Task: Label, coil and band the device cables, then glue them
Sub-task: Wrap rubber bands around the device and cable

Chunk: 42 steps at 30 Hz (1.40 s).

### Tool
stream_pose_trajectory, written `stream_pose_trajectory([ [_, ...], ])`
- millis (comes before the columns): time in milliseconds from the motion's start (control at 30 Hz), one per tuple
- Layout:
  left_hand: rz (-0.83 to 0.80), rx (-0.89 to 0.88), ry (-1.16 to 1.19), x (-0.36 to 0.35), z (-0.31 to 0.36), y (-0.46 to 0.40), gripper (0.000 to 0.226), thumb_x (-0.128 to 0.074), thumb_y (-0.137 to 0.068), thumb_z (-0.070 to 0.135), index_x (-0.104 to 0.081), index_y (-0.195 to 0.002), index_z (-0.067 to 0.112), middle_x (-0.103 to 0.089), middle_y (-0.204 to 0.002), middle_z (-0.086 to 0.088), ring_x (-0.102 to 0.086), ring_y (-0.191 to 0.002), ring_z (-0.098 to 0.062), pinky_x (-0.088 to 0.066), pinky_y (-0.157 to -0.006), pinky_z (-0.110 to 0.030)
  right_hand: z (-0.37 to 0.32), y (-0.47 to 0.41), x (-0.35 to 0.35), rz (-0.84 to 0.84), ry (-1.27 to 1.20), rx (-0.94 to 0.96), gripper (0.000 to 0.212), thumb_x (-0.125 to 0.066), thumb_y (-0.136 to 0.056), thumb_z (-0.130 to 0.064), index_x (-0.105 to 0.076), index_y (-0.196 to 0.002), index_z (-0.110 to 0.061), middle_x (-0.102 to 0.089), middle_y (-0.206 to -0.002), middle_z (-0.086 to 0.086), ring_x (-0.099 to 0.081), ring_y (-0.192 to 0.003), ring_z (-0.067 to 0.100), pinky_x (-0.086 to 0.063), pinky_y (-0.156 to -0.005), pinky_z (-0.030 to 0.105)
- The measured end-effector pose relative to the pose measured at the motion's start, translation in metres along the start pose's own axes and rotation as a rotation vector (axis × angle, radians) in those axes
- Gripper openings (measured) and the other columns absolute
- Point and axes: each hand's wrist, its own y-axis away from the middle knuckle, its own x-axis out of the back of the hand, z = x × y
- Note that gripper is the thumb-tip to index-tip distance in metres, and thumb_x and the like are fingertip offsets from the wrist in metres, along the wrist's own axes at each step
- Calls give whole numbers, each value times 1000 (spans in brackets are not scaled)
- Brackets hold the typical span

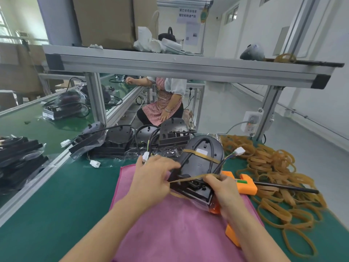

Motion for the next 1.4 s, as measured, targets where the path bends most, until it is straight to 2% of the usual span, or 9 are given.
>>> stream_pose_trajectory([
  [167,187,-409,-39,-8,13,10,30,-53,-49,-2,-68,-66,17,-64,-70,6,-62,-70,-22,-48,-74,-31,-9,0,-3,-6,29,38,9,-67,-76,-10,-68,-75,-1,-66,-66,12,-61,-63,24,-47,-55,29],
  [300,199,-445,-66,-14,21,12,23,-54,-56,-5,-68,-66,11,-62,-75,0,-57,-62,-24,-46,-44,-31,-13,7,-10,-6,-203,-65,15,-65,-79,-7,-62,-66,-3,-60,-57,11,-60,-50,21,-48,-47,26],
  [433,334,-387,126,-23,19,13,30,-47,-65,-1,-73,-74,10,-66,-77,1,-61,-68,-16,-49,-53,-27,-23,8,-10,-62,-232,-62,11,-62,-82,-8,-63,-74,0,-64,-63,14,-62,-53,23,-52,-51,28],
  [567,215,12,632,-22,8,4,51,-43,-59,-20,-64,-73,24,-66,-60,10,-59,-60,-3,-46,-59,-20,-26,8,-2,-84,-51,78,10,-59,-82,-2,-67,-81,4,-66,-77,23,-63,-68,28,-50,-63,35],
  [733,246,279,777,-26,-5,1,55,-46,-61,-27,-58,-83,22,-61,-66,9,-51,-56,0,-45,-52,-19,-16,12,5,-129,-54,89,14,-59,-84,-2,-68,-74,0,-68,-71,19,-63,-62,24,-51,-57,29],
  [967,-142,82,852,-27,-14,13,54,-50,-72,-5,-68,-107,32,-74,-106,5,-67,-102,-10,-56,-88,-33,-27,13,13,-159,-194,60,28,-55,-86,-1,-66,-60,-7,-67,-60,15,-61,-47,23,-52,-48,28],
  [1100,-62,90,953,-26,-23,10,67,-40,-79,-29,-61,-125,14,-73,-103,11,-66,-103,-2,-54,-74,-17,-39,10,15,-246,-240,59,29,-51,-88,0,-63,-63,-5,-66,-56,11,-60,-45,17,-51,-46,23],
  [1267,343,-461,138,-1,-39,1,43,-50,-76,1,-68,-109,21,-68,-77,3,-55,-79,-11,-44,-75,-28,-36,15,7,-267,-211,14,16,-53,-88,-2,-65,-80,4,-64,-70,20,-59,-57,25,-48,-60,30],
  [1400,201,78,756,-38,-24,15,41,-60,-84,-4,-65,-108,29,-71,-99,6,-65,-93,-9,-49,-86,-21,-41,12,-2,-196,-283,20,6,-67,-71,-6,-62,-68,-4,-64,-64,15,-60,-52,23,-52,-56,28],
])
